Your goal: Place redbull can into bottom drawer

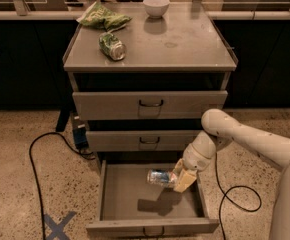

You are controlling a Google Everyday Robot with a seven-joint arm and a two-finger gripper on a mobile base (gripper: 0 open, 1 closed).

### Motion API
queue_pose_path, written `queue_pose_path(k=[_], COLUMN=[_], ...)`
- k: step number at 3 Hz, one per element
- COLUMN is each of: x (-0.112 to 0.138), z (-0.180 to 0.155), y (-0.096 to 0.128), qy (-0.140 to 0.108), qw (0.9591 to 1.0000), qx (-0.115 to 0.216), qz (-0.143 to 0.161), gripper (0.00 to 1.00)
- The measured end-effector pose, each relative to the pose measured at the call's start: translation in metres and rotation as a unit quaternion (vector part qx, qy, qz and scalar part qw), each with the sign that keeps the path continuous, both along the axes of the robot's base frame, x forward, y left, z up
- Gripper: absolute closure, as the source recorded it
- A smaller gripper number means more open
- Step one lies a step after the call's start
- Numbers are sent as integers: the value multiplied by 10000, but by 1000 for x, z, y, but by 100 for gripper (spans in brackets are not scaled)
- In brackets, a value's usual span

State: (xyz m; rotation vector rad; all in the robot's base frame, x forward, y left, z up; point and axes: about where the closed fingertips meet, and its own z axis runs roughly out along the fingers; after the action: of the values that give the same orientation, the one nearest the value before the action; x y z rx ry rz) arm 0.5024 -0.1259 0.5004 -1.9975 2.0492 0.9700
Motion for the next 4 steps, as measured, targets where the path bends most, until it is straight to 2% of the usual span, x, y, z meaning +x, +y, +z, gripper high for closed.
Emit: queue_pose_path(k=[1, 2, 3, 4], x=[-42, -79, -64, -64], z=[-73, -161, -172, -172], y=[1, 9, 16, 16], qy=[192, 442, 297, 296], qw=[9976, 9896, 9855, 9855], qx=[-596, -1230, -1255, -1255], qz=[-308, -602, -1098, -1098], gripper=[100, 100, 100, 100])
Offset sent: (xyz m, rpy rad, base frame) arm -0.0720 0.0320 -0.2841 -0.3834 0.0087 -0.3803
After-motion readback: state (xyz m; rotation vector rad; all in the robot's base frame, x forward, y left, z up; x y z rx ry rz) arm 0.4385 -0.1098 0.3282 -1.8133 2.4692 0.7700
